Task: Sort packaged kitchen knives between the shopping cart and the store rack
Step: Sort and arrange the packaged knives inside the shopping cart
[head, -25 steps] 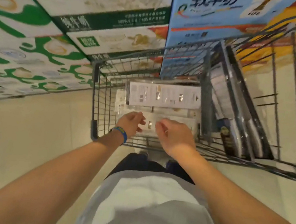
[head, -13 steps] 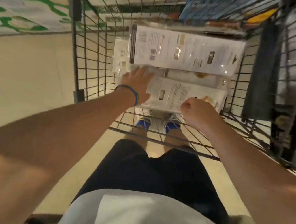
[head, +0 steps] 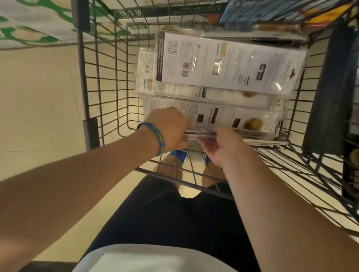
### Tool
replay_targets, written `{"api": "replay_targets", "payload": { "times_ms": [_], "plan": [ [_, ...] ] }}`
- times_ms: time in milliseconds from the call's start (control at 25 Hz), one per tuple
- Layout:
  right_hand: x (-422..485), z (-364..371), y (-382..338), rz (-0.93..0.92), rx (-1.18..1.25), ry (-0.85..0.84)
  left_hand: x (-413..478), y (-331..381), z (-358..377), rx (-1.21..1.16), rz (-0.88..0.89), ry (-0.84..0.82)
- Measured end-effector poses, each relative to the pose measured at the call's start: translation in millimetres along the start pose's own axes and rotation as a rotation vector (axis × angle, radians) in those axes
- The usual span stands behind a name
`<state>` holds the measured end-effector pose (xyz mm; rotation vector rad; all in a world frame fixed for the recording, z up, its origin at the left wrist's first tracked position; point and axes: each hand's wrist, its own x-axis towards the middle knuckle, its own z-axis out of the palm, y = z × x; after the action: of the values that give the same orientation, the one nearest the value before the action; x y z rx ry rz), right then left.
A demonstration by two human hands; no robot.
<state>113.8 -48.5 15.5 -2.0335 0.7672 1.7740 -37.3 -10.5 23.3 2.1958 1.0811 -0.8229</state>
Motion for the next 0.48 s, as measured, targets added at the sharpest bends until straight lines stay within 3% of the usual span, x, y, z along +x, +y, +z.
{"api": "replay_targets", "payload": {
  "times_ms": [120, 240, 360, 480],
  "plan": [
    [-15, -15, 5, 0.022, 0.176, -0.01, -16, 0, -10, -0.243, 0.038, 0.12],
    [-37, -30, 7, -0.033, 0.326, -0.077, -7, -18, -30, -0.633, -0.117, 0.158],
    [-51, -33, 8, -0.08, 0.355, -0.184, 10, -47, -41, -0.558, -0.297, 0.036],
    [-58, -28, 10, -0.136, 0.357, -0.274, 10, -53, -45, -0.573, -0.269, -0.14]
  ]
}}
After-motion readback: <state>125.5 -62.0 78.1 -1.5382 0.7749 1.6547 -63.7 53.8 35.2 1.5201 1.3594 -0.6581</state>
